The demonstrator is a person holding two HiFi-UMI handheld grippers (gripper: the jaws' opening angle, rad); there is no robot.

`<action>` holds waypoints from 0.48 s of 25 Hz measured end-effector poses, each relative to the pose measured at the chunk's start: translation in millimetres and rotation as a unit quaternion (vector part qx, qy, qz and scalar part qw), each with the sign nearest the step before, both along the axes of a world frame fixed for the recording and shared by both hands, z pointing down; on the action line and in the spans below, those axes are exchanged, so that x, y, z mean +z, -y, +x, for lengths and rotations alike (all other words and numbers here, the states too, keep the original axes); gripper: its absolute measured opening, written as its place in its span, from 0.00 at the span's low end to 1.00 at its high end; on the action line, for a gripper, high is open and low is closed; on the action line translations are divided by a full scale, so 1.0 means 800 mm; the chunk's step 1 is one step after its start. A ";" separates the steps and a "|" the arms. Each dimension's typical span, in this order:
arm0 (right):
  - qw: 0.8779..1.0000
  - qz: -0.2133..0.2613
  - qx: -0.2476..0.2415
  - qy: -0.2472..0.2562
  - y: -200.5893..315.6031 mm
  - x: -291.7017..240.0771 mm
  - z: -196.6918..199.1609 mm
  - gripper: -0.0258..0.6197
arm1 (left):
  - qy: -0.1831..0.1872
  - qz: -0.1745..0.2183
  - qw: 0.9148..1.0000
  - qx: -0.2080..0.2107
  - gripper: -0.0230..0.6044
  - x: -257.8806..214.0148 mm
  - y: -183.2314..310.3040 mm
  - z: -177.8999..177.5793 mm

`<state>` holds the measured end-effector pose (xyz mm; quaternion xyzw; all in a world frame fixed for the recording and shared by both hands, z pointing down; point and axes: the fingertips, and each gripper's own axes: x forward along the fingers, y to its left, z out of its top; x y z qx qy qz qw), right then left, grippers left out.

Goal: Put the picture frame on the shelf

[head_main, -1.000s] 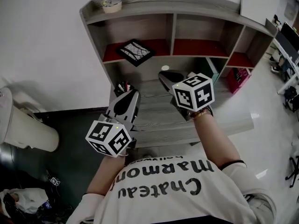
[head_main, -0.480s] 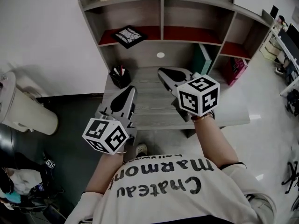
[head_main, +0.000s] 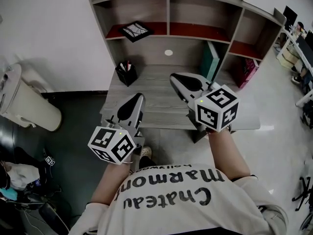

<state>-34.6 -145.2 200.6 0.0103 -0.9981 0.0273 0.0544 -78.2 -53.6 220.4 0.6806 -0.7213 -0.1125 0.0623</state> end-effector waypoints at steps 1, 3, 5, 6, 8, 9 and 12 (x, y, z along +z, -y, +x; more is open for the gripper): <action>1.000 -0.002 -0.001 0.000 -0.001 0.002 0.004 0.05 | -0.001 -0.001 1.000 -0.002 0.07 0.002 -0.001 0.003; 1.000 -0.004 0.000 -0.003 0.000 0.009 0.008 0.05 | -0.003 -0.002 1.000 -0.006 0.07 0.005 -0.004 0.007; 1.000 -0.008 0.000 -0.009 0.000 0.016 0.012 0.05 | -0.005 -0.005 1.000 -0.009 0.07 0.010 -0.007 0.010; 1.000 -0.010 0.000 -0.011 0.000 0.020 0.014 0.05 | -0.006 -0.007 1.000 -0.011 0.07 0.012 -0.008 0.012; 1.000 -0.014 -0.001 -0.012 0.000 0.023 0.017 0.05 | -0.007 -0.009 1.000 -0.015 0.07 0.014 -0.010 0.013; 1.000 -0.014 -0.001 -0.013 0.000 0.024 0.018 0.05 | -0.008 -0.009 1.000 -0.016 0.07 0.014 -0.011 0.013; 1.000 -0.008 0.002 -0.018 0.002 0.029 0.017 0.05 | -0.010 -0.010 1.000 -0.020 0.07 0.017 -0.013 0.012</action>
